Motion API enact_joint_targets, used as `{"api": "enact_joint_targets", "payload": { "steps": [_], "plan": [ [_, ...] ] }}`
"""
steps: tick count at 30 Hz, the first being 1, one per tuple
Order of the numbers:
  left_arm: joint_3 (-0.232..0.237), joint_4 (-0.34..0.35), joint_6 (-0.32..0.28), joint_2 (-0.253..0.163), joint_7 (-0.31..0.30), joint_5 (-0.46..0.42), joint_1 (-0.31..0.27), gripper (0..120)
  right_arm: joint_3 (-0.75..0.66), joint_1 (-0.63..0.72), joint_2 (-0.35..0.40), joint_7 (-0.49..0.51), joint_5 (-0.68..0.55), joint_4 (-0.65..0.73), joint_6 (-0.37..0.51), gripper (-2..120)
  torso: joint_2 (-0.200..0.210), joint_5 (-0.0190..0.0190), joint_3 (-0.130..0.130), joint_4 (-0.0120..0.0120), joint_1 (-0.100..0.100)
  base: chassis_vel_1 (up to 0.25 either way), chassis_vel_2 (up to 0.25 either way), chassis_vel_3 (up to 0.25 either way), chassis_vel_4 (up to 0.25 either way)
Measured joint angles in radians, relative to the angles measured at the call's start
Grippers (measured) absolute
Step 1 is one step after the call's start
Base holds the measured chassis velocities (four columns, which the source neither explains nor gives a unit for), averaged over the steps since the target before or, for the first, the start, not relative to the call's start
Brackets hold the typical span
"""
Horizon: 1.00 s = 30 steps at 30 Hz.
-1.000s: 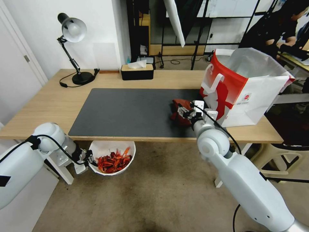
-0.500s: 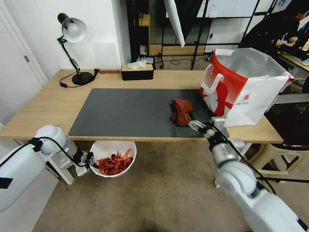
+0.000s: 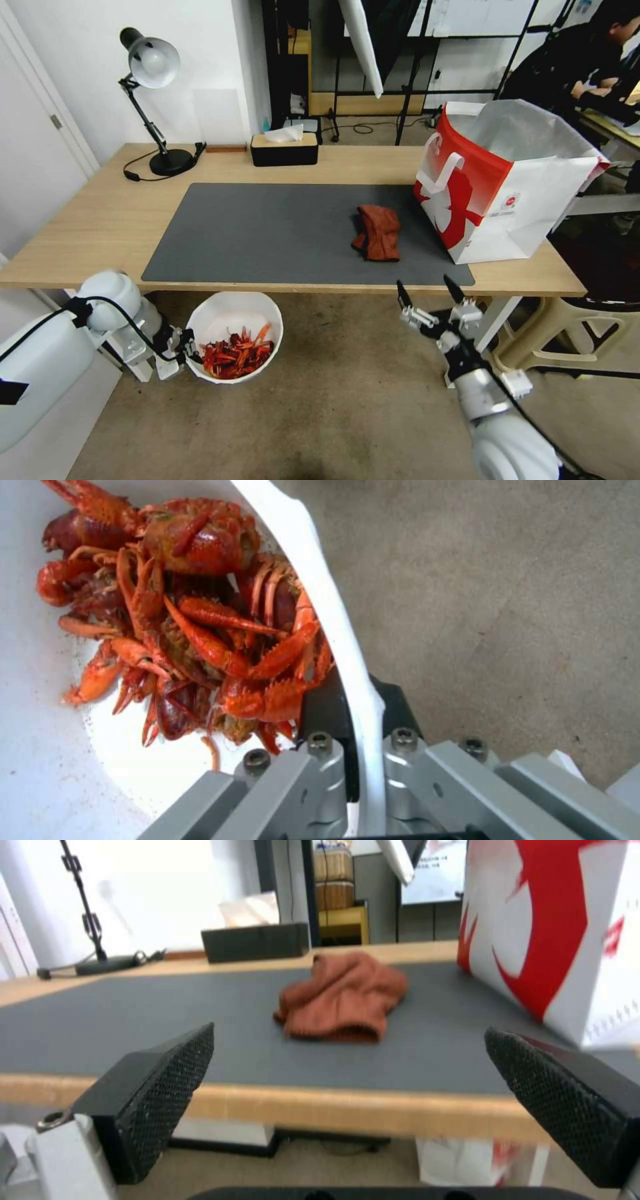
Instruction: Sweep shrimp from table into container with towel, then put container into takeout bag.
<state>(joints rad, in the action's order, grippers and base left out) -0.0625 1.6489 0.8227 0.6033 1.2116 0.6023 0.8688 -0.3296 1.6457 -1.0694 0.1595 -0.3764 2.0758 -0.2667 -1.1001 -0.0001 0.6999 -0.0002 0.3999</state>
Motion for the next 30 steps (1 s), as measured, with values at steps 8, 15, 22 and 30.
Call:
{"api": "enact_joint_targets", "payload": {
  "steps": [8,15,22,30],
  "plan": [
    [-0.038,0.168,0.000,-0.070,-0.031,-0.024,0.084,0,0.008,0.046,-0.018,-0.003,0.020,-0.019,-0.021,100,0.000,0.0001,0.000,0.0004,0.000,0.000,0.000,0.000,0.000],
    [-0.054,0.291,0.000,-0.102,-0.033,-0.078,0.086,0,0.006,0.067,-0.045,0.004,0.044,-0.045,-0.048,100,0.000,0.0001,0.000,0.0003,0.000,0.000,0.000,0.000,0.000],
    [-0.085,0.386,-0.020,-0.137,-0.038,-0.234,0.024,0,0.002,0.089,-0.072,0.006,0.068,-0.071,-0.067,100,0.000,0.0000,0.000,0.0001,0.000,0.000,0.000,0.000,0.000],
    [-0.098,0.392,-0.170,-0.197,-0.055,-0.499,-0.048,0,0.001,0.082,-0.079,0.006,0.074,-0.079,-0.072,100,0.000,0.0001,0.000,0.0006,0.000,0.000,0.000,0.000,0.000]
  ]
}}
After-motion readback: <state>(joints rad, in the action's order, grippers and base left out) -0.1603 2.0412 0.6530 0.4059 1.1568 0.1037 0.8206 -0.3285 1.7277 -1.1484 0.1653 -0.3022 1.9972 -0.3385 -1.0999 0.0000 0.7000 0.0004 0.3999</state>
